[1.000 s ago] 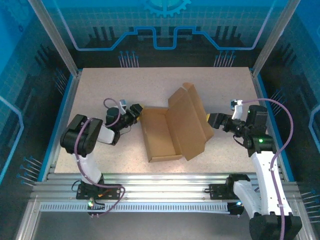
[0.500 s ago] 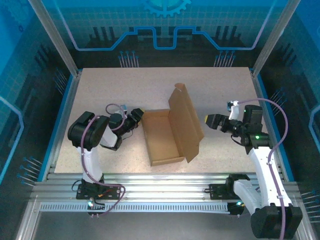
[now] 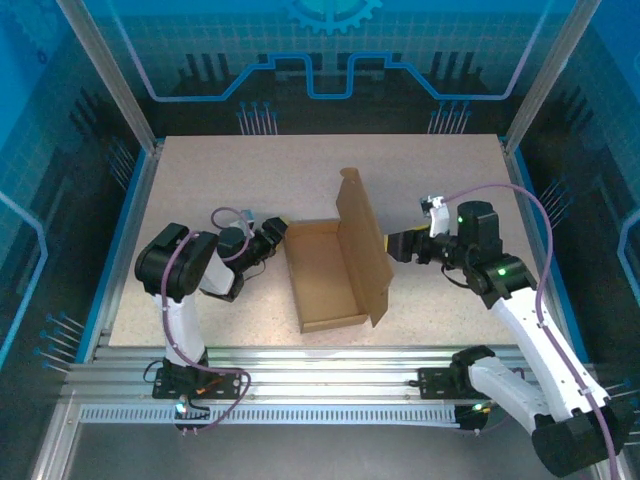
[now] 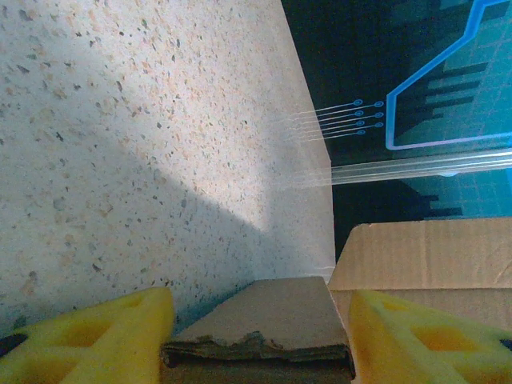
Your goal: Fold the paper box
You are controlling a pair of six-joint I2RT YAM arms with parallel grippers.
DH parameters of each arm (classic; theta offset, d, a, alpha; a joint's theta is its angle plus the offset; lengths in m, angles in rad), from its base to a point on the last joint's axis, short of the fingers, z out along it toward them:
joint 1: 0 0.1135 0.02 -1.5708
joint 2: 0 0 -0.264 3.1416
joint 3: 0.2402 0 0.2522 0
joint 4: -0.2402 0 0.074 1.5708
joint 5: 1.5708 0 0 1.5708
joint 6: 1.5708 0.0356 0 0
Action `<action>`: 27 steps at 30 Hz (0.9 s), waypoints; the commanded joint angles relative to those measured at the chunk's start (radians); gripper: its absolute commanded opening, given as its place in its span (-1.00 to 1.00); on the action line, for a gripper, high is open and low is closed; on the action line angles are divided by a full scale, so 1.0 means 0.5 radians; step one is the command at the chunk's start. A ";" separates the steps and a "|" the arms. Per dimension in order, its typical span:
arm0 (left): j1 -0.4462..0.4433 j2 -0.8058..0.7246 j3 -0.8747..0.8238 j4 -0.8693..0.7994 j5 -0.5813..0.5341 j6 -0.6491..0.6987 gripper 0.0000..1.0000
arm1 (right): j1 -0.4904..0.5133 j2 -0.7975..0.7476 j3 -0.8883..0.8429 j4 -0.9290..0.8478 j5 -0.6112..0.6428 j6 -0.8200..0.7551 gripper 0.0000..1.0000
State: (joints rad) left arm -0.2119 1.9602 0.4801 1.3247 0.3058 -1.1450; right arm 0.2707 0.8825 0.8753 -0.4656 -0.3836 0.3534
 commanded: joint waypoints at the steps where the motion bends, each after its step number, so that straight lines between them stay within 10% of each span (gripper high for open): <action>1: -0.006 -0.070 -0.024 -0.021 -0.019 0.077 0.22 | 0.053 0.026 0.170 -0.039 0.054 -0.048 0.48; 14: -0.006 -0.128 0.029 -0.169 0.023 0.105 0.22 | 0.377 0.405 0.444 -0.476 0.497 -0.210 0.38; 27: -0.004 -0.175 0.106 -0.298 0.128 0.167 0.42 | 0.589 0.593 0.753 -0.814 0.768 -0.361 -0.49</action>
State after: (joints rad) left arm -0.2127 1.9133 0.4969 1.2034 0.3210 -1.1061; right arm 0.5468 1.1599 1.2041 -0.7914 -0.0772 0.2104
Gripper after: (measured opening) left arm 0.690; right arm 0.279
